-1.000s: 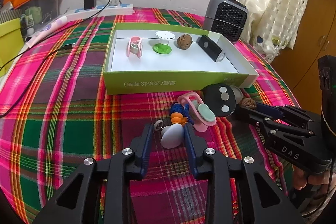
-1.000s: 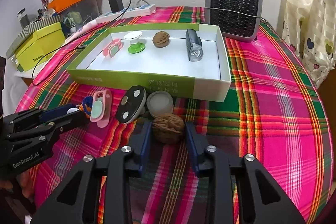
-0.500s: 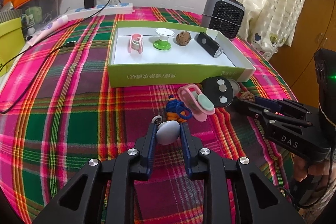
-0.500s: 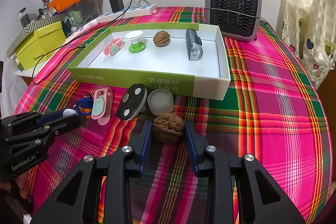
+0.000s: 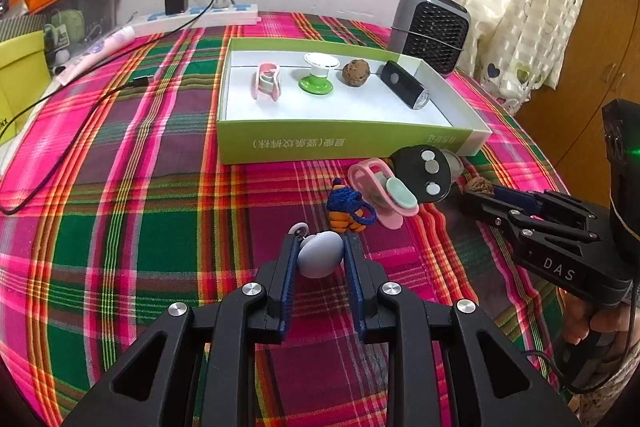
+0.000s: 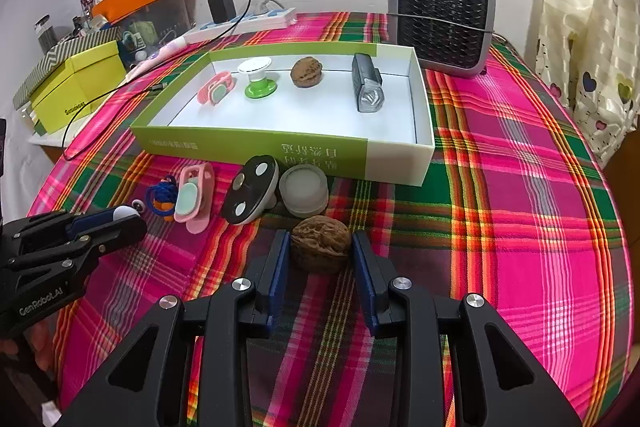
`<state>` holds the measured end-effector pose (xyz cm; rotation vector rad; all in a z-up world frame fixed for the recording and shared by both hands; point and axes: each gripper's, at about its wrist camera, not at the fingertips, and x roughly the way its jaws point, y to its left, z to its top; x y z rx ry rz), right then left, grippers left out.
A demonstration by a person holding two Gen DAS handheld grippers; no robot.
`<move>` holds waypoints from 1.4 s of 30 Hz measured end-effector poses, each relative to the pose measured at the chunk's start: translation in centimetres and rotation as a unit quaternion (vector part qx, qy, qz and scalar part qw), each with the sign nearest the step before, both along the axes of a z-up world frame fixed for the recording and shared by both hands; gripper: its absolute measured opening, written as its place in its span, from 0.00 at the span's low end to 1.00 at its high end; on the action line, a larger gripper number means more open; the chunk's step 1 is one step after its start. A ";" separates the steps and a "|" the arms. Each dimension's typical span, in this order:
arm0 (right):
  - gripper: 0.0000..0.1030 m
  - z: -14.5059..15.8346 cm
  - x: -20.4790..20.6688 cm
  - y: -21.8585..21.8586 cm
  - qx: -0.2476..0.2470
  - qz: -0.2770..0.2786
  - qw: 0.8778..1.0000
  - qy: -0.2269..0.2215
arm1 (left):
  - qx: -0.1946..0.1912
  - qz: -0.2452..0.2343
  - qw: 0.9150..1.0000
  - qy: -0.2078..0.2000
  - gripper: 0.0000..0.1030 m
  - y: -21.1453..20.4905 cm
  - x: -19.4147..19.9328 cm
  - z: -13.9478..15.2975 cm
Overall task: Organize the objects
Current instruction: 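Grasp the white egg with the left gripper while the right gripper grasps a walnut, then carry the white egg and walnut up and over into the box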
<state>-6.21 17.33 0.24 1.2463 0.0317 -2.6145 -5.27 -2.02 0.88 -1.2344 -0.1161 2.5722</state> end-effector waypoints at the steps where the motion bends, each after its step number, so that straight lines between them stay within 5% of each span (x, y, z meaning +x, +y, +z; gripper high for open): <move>1: 0.31 0.0 0.0 0.0 0.000 0.000 1.000 0.000 | -0.001 0.000 1.000 0.000 0.21 0.0 -0.1 0.0; 42: 0.31 0.3 0.3 0.1 -0.003 -0.001 1.000 0.002 | -0.006 0.002 1.000 0.010 0.20 0.3 -0.3 0.8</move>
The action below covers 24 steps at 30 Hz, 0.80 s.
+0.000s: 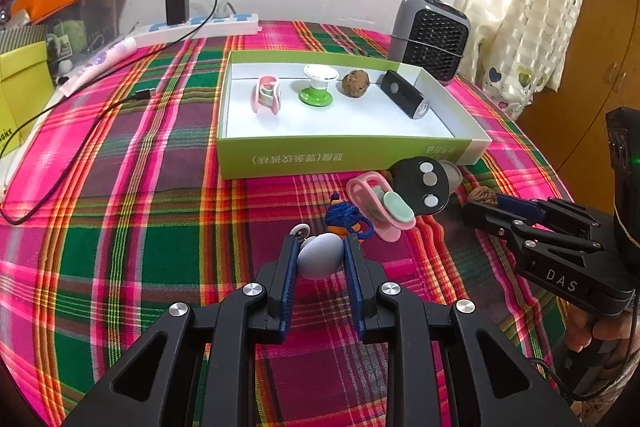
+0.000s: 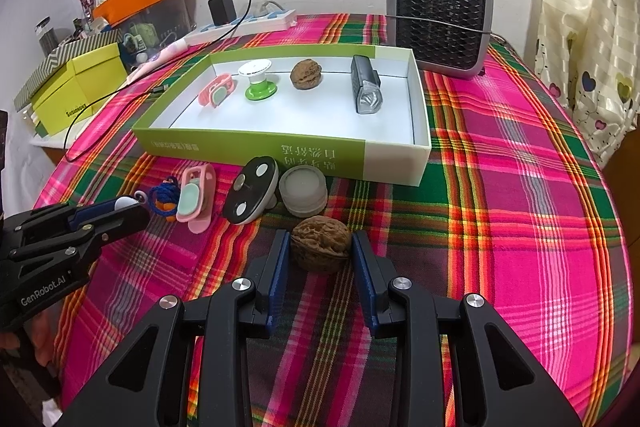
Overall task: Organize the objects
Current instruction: 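Carry the white egg and walnut up and over into the box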
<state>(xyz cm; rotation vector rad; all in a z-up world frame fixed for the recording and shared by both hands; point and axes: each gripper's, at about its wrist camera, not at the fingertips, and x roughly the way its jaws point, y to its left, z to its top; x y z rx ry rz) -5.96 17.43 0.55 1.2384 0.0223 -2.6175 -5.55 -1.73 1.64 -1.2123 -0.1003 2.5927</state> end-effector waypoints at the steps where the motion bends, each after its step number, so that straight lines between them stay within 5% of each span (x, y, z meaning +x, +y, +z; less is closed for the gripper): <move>1: 0.31 0.1 0.0 0.0 0.000 0.000 1.000 0.001 | 0.000 -0.001 1.000 0.001 0.20 0.1 0.0 0.1; 24: 0.31 2.6 -0.6 -0.1 -0.019 0.014 0.999 0.028 | -0.005 -0.001 0.999 0.038 0.20 0.9 -0.7 2.7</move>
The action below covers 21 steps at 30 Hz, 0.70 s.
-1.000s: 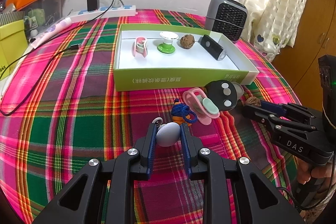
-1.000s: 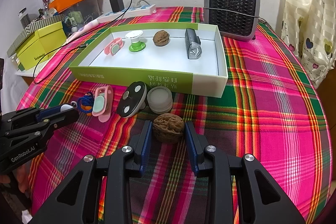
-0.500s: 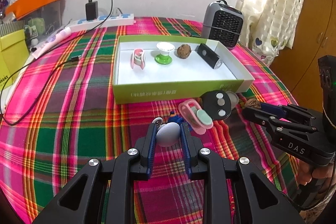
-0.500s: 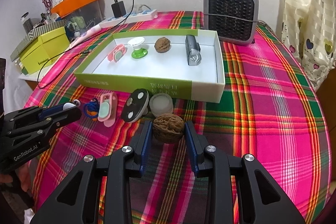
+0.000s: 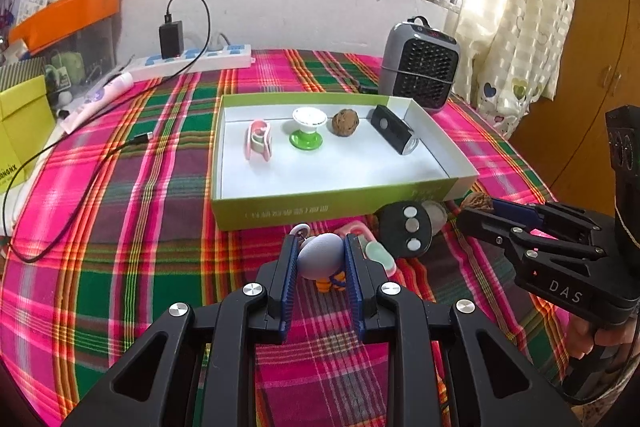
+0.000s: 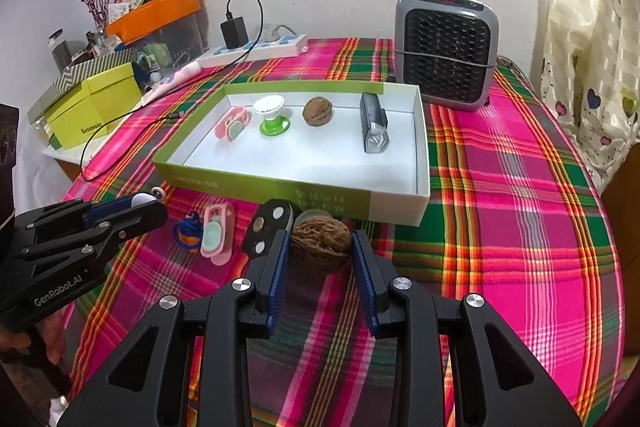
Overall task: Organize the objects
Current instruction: 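Carry the white egg and walnut up and over into the box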
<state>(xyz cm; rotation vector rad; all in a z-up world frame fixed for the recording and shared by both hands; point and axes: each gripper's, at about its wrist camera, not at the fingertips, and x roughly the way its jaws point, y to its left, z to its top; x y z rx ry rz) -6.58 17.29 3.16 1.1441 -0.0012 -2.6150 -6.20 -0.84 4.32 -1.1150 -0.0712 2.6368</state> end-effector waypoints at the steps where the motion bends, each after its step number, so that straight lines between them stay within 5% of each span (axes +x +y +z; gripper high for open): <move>1: 0.31 0.1 0.0 0.0 -0.001 0.001 1.000 0.002 | 0.001 0.000 1.000 0.001 0.20 0.0 0.0 0.1; 21: 0.31 1.4 -2.4 -1.1 -0.001 0.019 1.000 0.015 | -0.002 0.002 1.000 0.013 0.20 0.3 -2.2 0.7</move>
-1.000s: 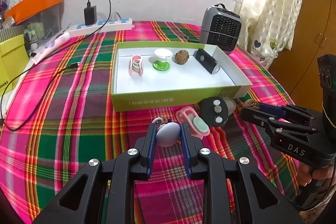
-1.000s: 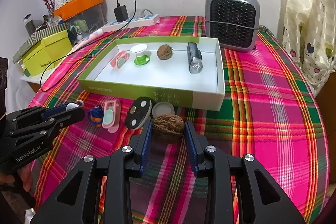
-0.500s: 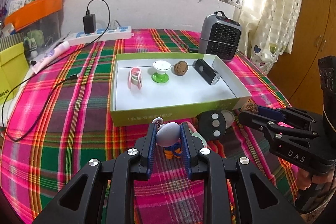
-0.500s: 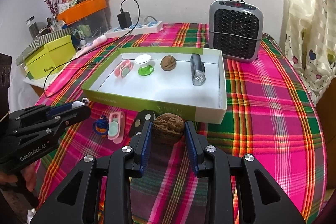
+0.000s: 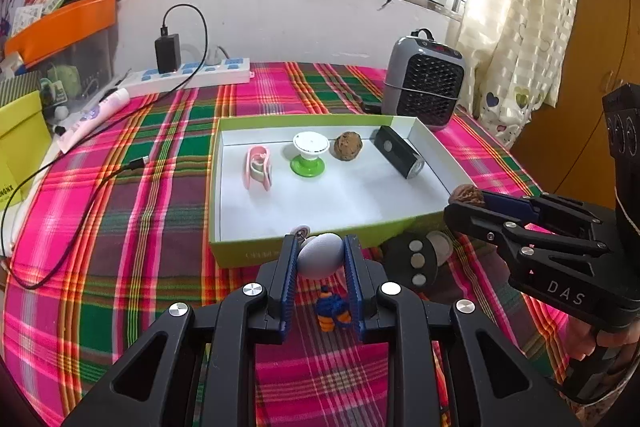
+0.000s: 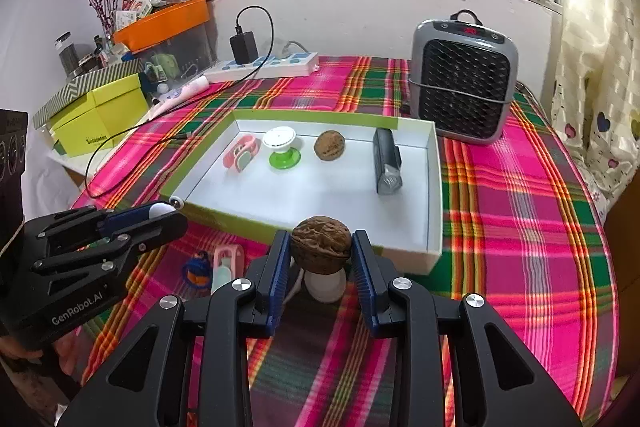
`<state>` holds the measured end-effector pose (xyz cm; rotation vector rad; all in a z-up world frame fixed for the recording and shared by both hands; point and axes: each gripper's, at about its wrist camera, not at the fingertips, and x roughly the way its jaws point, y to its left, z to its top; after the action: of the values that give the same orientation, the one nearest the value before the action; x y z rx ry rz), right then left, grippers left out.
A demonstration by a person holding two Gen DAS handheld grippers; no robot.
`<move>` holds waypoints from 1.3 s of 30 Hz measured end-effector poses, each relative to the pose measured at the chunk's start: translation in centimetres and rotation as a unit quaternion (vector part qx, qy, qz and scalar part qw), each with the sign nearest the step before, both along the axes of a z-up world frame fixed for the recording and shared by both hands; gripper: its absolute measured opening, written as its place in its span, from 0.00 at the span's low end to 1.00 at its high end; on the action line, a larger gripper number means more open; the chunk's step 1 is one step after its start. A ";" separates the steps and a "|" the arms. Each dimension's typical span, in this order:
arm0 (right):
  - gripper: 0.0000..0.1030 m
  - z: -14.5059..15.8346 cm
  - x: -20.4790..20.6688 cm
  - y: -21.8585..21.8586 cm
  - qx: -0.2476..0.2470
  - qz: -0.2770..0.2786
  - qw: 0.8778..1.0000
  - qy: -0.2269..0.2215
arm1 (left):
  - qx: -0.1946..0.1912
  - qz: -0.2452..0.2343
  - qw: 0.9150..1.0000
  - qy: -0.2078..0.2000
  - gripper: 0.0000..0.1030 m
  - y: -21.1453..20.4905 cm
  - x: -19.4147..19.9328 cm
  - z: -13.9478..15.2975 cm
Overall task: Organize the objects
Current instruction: 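Carry the white egg and walnut up and over into the box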
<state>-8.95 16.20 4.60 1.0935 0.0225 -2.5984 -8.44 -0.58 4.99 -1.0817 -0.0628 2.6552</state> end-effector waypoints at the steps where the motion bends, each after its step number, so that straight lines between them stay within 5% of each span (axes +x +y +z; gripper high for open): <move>1: 0.31 0.0 -0.3 -0.1 0.001 0.003 1.000 -0.001 | 0.000 0.000 1.000 0.000 0.20 0.0 -0.1 0.0; 39: 0.31 -2.1 -8.8 -4.3 0.024 0.051 0.998 -0.030 | -0.020 0.011 0.999 -0.026 0.20 -0.7 -6.5 -2.5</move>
<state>-17.72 11.89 2.49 1.1569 0.1254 -2.4850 -14.91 -1.24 2.53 -1.1707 -0.0318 2.6584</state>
